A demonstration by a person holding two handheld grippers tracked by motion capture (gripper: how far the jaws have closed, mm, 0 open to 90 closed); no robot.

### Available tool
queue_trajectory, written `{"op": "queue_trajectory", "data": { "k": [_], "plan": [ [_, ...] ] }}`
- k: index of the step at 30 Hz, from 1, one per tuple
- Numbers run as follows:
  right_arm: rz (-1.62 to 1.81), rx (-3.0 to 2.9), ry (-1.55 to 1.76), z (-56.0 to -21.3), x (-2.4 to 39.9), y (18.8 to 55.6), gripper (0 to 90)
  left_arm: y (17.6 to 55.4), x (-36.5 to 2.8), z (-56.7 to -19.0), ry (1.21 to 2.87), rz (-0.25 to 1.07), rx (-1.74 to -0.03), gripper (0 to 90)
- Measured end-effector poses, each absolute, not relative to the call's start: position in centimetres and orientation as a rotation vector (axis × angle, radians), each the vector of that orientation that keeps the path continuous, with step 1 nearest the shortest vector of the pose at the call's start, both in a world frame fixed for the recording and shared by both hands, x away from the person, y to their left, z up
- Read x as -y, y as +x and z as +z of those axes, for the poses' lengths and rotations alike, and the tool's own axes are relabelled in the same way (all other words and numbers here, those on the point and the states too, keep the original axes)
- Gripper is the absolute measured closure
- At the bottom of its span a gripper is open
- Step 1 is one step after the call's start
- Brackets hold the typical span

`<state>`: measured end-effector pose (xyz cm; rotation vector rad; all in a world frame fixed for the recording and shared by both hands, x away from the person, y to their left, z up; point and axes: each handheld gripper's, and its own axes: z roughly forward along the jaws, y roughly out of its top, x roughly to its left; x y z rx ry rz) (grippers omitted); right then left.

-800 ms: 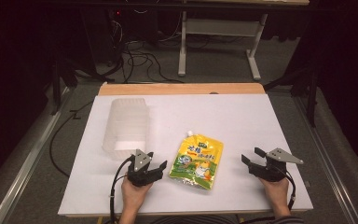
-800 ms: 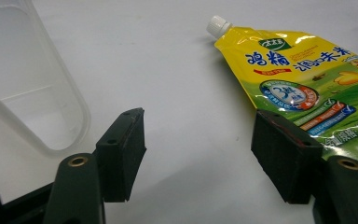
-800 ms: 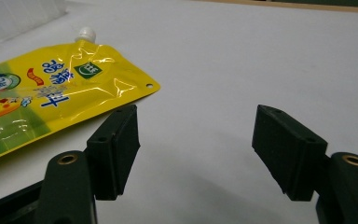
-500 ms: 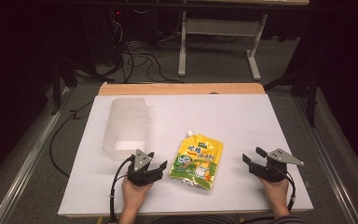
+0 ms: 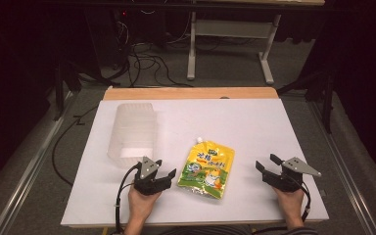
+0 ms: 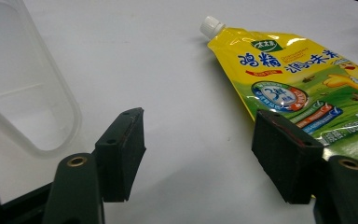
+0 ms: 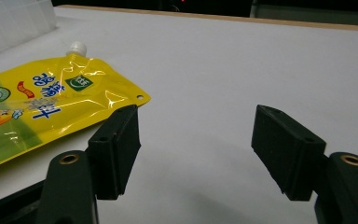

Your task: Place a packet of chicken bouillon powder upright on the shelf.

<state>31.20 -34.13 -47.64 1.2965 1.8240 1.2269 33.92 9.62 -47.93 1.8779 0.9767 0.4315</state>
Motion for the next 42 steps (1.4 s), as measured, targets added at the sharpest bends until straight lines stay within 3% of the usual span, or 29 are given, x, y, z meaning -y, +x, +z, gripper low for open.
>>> {"op": "queue_trajectory", "data": {
  "k": [5, 42],
  "plan": [
    [1.216, -1.8, 1.287, -47.6, 34.1, 31.0, 31.4, 34.1, -9.2, -47.3, 1.872, 0.452, -0.989, 34.0],
    [1.231, -1.782, 1.312, -47.6, 34.3, 31.1, 30.5, 38.4, -4.7, -43.7, 2.057, 0.196, -0.966, 21.7]
  ]
}}
